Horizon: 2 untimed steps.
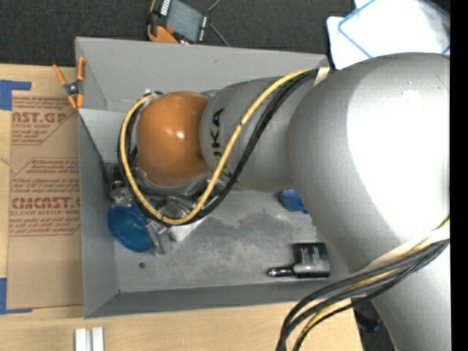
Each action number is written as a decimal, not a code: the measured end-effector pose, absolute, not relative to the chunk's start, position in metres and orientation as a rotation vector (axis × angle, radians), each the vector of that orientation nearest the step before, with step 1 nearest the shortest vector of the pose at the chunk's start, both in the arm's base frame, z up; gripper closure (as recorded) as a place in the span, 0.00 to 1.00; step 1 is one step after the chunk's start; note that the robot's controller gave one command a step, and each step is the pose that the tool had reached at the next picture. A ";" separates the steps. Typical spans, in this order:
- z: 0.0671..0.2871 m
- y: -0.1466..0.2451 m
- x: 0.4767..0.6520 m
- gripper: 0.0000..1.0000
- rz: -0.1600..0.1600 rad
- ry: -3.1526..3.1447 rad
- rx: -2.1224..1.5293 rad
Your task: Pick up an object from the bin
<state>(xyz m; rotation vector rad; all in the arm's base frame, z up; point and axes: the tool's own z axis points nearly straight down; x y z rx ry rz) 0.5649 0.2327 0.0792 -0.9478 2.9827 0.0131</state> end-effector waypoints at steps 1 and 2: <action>0.079 0.235 0.566 1.00 0.007 2.849 -1.260; 0.079 0.235 0.566 1.00 0.007 2.849 -1.260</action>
Offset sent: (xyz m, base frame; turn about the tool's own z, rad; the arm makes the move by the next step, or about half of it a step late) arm 0.0000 0.0000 0.0000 0.0000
